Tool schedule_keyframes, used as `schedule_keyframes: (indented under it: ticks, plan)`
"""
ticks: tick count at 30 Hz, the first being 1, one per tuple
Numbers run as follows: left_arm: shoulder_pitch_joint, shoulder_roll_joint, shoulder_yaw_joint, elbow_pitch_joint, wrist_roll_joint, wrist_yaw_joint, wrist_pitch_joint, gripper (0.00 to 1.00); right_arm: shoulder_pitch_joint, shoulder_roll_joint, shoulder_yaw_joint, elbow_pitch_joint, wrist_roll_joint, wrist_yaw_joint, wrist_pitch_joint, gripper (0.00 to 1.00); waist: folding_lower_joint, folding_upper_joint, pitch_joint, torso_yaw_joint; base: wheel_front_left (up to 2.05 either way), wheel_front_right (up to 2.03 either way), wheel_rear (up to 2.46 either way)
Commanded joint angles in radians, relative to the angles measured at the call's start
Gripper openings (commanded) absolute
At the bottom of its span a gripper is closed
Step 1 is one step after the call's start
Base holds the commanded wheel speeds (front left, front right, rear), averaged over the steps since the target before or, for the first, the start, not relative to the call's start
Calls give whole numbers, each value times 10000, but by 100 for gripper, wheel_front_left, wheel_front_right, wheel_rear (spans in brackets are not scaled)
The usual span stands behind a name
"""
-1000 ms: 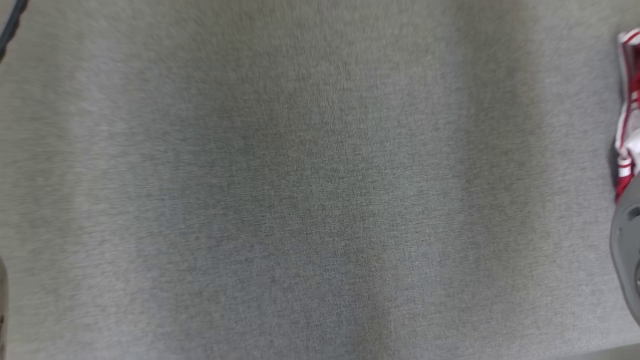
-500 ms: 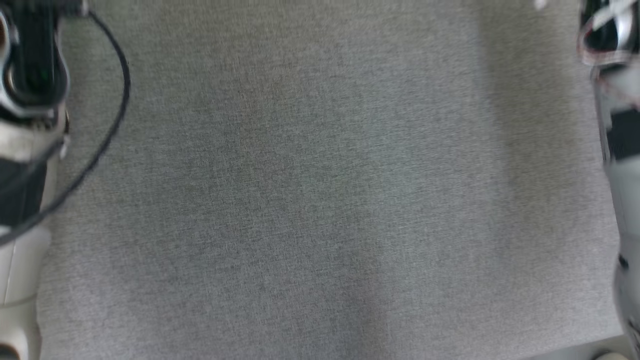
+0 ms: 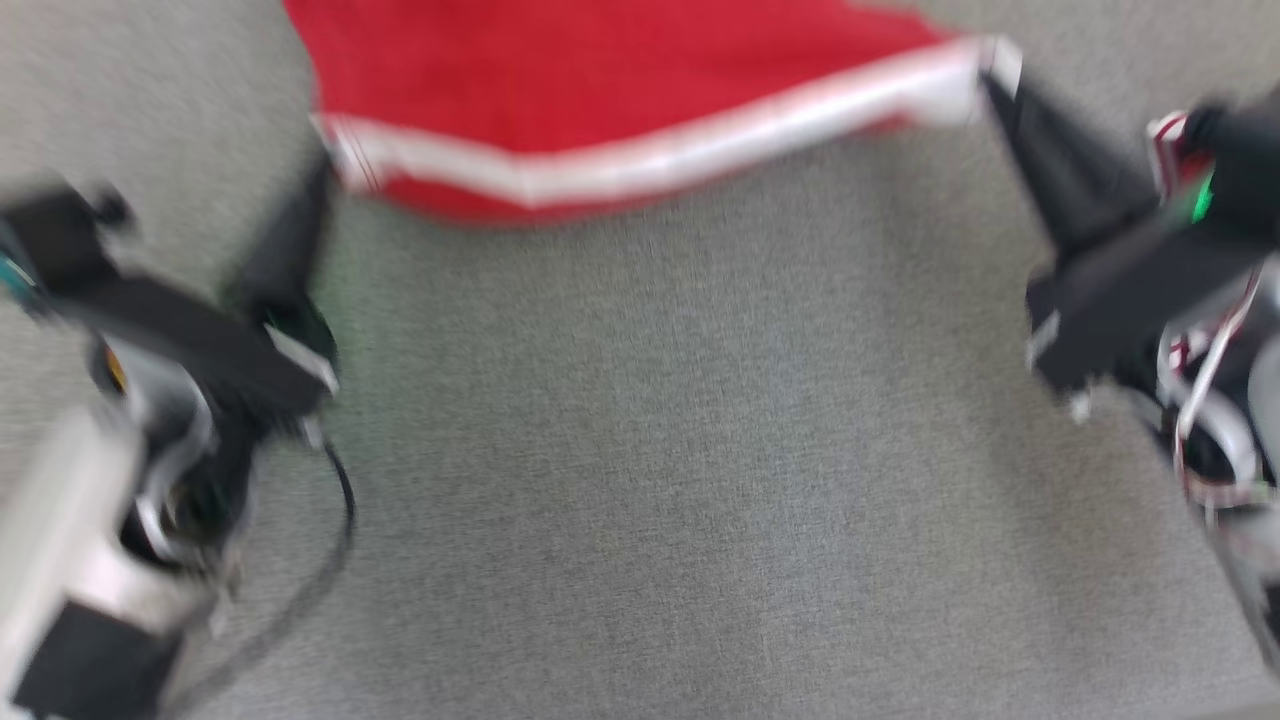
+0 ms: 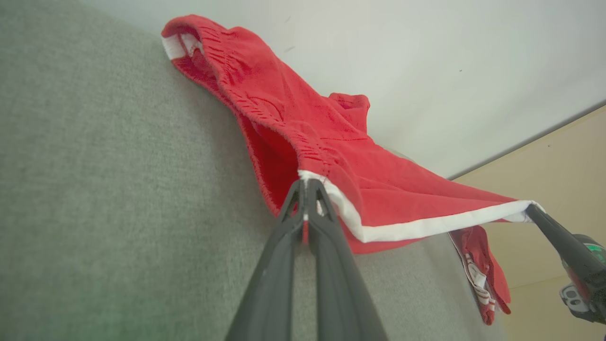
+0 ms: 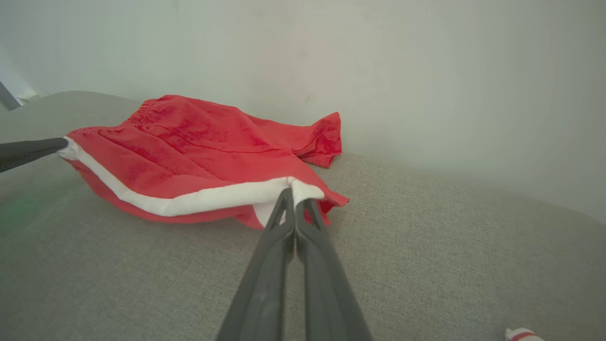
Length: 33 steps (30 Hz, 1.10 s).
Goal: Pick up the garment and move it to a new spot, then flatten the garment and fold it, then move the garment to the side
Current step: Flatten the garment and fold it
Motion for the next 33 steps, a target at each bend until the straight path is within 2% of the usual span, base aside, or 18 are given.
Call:
schedule_keyframes:
  ticks: [1, 5, 10, 15, 22, 33]
  plan:
    - [272, 36, -46, -37, -44, -37, 28, 0, 220, -93, -8, -106, 128, -27, 37, 0, 3, 1, -894, 281, 0, 0, 0]
    - [1729, 228, -399, -501, -544, -93, 554, 0, 2064, -536, -605, -1118, 1091, -27, 1122, 0, 3, 1, -1755, 484, 0, 0, 0]
    - [2777, 351, -523, -829, -786, -52, 553, 0, 3489, -818, -1052, -1855, 1661, -27, 1954, 0, 3, 1, -2302, 588, 0, 0, 0]
    - [3973, 508, -652, -1043, -897, 70, 442, 0, 5355, -1062, -1345, -2653, 2715, -27, 3316, 0, 3, 1, -2827, 700, 0, 0, 0]
    - [5473, 690, -819, -1499, -1017, 312, 281, 0, 7708, -988, -1804, -3453, 3221, -27, 4770, 0, 3, 1, -3283, 865, 0, 0, 0]
    - [7400, 945, -1089, -2387, -1039, 701, 45, 0, 10407, -357, -2529, -4648, 3165, -28, 5990, 0, 3, 1, -3417, 991, 0, 0, 0]
